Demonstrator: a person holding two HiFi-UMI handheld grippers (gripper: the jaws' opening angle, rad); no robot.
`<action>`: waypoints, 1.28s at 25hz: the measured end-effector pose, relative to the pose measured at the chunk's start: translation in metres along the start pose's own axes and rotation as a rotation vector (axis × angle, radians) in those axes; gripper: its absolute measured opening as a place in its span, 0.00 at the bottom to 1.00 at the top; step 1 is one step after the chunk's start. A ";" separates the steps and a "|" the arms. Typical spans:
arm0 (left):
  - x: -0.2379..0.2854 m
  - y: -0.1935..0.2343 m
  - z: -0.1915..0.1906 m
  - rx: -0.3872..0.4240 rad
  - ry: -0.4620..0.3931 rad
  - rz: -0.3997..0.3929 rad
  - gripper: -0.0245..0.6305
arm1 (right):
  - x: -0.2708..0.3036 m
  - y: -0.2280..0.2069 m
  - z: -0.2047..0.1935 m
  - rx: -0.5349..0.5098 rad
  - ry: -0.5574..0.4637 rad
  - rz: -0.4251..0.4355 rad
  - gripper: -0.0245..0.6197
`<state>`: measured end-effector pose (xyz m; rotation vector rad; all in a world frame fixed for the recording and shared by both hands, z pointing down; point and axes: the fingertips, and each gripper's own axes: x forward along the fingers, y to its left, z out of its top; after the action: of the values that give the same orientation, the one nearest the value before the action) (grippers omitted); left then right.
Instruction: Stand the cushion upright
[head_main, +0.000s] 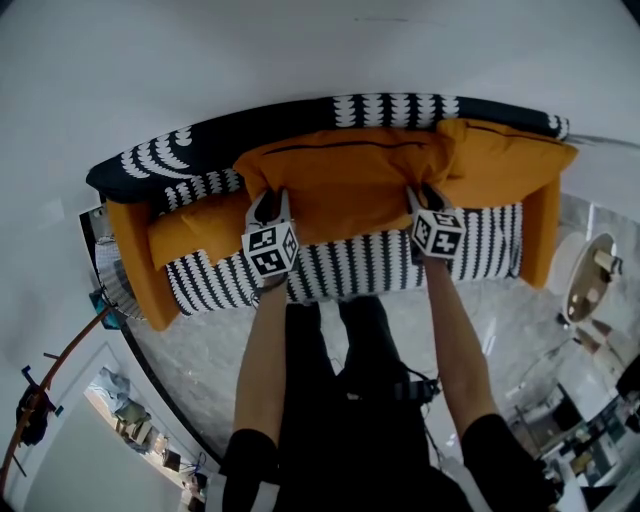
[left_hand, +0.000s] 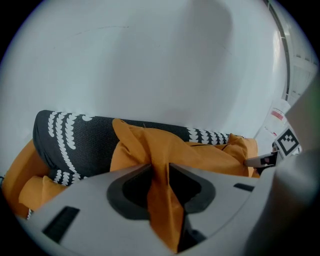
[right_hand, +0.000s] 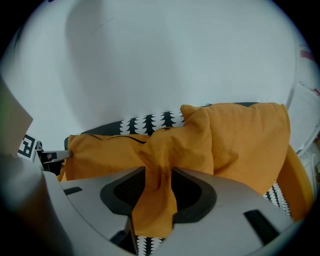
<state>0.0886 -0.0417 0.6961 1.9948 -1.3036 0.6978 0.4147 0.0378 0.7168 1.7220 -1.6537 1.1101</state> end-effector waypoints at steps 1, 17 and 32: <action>-0.001 0.000 0.000 -0.001 0.000 0.001 0.18 | -0.003 0.000 0.001 0.005 -0.005 0.000 0.26; -0.071 -0.005 0.030 -0.034 -0.097 0.008 0.17 | -0.063 0.037 0.027 0.041 -0.133 0.039 0.04; -0.209 -0.030 0.039 -0.099 -0.209 0.094 0.04 | -0.127 0.147 0.038 -0.052 -0.178 0.276 0.03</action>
<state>0.0435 0.0595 0.5119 1.9778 -1.5325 0.4667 0.2883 0.0588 0.5661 1.6345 -2.0619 1.0463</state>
